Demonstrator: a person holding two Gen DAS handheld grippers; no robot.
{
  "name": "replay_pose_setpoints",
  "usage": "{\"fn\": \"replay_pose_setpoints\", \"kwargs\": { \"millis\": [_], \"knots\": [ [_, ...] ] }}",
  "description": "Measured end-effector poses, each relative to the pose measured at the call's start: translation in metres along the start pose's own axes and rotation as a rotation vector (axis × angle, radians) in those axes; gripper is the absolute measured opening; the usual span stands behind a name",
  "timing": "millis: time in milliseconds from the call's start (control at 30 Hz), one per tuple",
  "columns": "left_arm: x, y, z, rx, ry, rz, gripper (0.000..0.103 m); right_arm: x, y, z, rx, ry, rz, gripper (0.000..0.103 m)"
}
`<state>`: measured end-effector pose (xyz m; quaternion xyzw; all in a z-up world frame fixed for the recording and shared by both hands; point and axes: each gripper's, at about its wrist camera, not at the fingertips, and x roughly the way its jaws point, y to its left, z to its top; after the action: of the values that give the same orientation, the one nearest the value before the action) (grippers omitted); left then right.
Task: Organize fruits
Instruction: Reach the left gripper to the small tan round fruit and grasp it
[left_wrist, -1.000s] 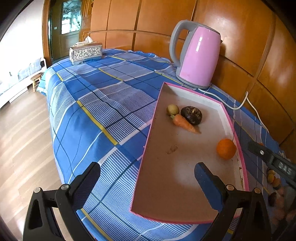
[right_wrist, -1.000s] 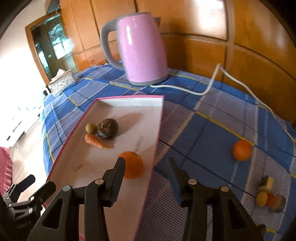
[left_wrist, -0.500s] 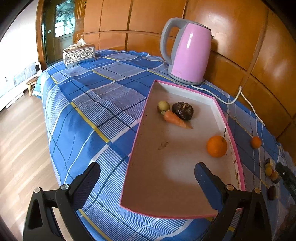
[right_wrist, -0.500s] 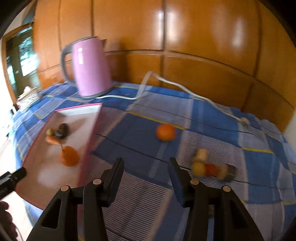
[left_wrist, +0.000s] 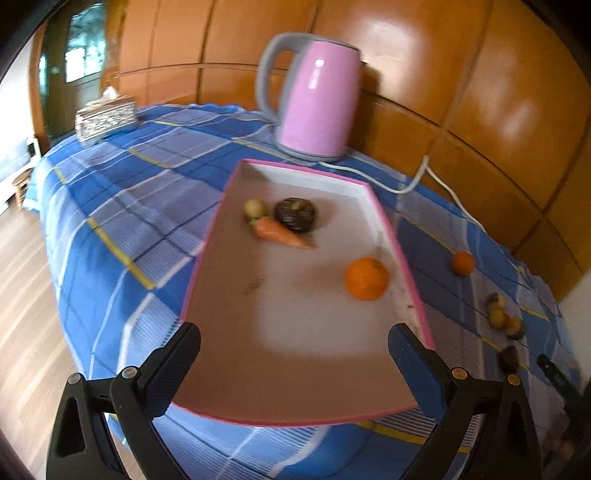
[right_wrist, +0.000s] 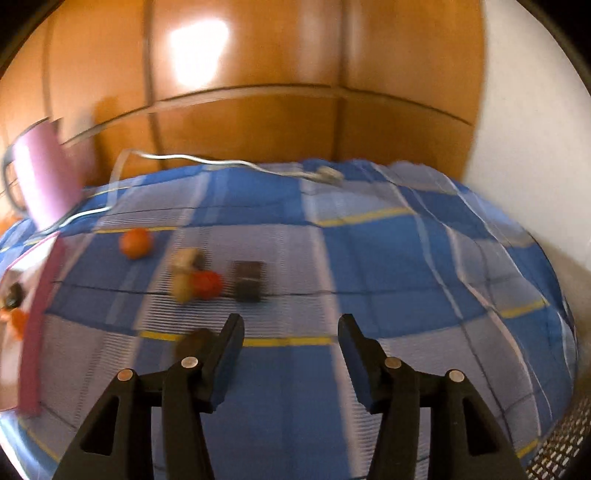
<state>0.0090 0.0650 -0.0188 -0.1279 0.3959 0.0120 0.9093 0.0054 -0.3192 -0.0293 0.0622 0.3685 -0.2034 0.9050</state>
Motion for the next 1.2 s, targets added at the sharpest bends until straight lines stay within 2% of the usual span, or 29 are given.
{"fn": "replay_pose_setpoints", "kwargs": {
  "millis": [100,233,400,533,667,767,933,967,1067,1200],
  "knots": [
    [-0.003,-0.009,0.004,0.008,-0.004,-0.056,0.102,0.007,-0.025,-0.002,0.063,0.019,-0.048,0.054],
    [-0.001,-0.02,0.008,0.026,0.018,-0.091,0.099,0.016,-0.047,-0.006,0.099,0.031,-0.101,0.054],
    [0.002,-0.049,0.015,0.116,0.039,-0.144,0.092,0.026,-0.063,-0.015,0.12,0.049,-0.146,0.054],
    [0.007,-0.084,0.017,0.219,0.064,-0.205,0.075,0.035,-0.071,-0.02,0.13,0.058,-0.157,0.054],
    [0.021,-0.124,0.017,0.296,0.134,-0.298,0.059,0.037,-0.073,-0.022,0.133,0.043,-0.147,0.057],
    [0.034,-0.151,0.017,0.316,0.19,-0.36,0.059,0.037,-0.075,-0.023,0.145,0.035,-0.136,0.059],
    [0.062,-0.194,0.014,0.36,0.259,-0.375,0.057,0.037,-0.074,-0.023,0.148,0.029,-0.13,0.06],
    [0.069,-0.202,0.012,0.355,0.282,-0.38,0.051,0.037,-0.074,-0.023,0.148,0.028,-0.129,0.06],
    [0.085,-0.225,0.01,0.366,0.318,-0.395,0.04,0.037,-0.074,-0.024,0.145,0.026,-0.124,0.063],
    [0.103,-0.249,0.006,0.397,0.339,-0.401,0.031,0.038,-0.073,-0.024,0.141,0.024,-0.117,0.066]
  ]
}}
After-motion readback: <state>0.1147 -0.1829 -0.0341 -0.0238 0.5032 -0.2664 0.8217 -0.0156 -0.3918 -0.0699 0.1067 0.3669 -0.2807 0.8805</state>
